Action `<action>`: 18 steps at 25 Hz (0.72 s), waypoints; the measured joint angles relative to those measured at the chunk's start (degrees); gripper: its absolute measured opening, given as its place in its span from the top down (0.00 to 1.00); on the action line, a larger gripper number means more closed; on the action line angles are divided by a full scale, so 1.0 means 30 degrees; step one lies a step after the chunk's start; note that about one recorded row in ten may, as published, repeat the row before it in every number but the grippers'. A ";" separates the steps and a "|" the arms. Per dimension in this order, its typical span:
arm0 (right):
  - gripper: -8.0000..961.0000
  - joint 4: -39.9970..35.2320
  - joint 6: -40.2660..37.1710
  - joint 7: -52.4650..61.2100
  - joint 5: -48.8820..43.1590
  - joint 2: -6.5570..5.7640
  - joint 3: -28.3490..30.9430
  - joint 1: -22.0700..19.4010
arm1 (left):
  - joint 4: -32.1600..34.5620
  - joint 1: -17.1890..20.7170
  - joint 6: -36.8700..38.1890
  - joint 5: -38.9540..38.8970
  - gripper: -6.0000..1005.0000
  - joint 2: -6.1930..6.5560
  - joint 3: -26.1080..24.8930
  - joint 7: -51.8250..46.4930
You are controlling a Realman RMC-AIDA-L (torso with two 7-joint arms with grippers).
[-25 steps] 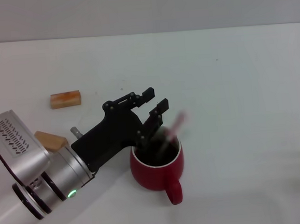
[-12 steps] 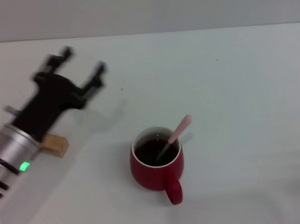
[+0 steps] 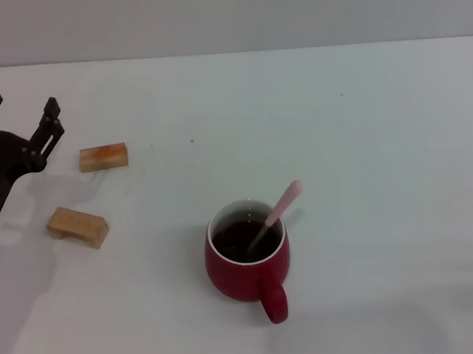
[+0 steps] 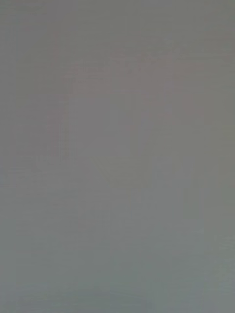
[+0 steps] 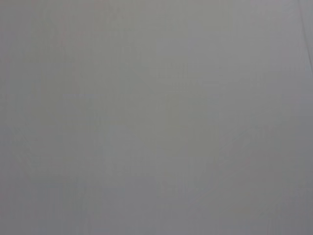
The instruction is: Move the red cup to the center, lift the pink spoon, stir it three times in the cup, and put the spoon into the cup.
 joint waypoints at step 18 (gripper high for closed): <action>0.36 -0.0115 -0.0238 -0.0027 -0.0089 0.0033 0.0046 0.0019 | -0.0136 0.0406 0.0778 -0.0157 0.19 -0.0011 0.0027 0.0027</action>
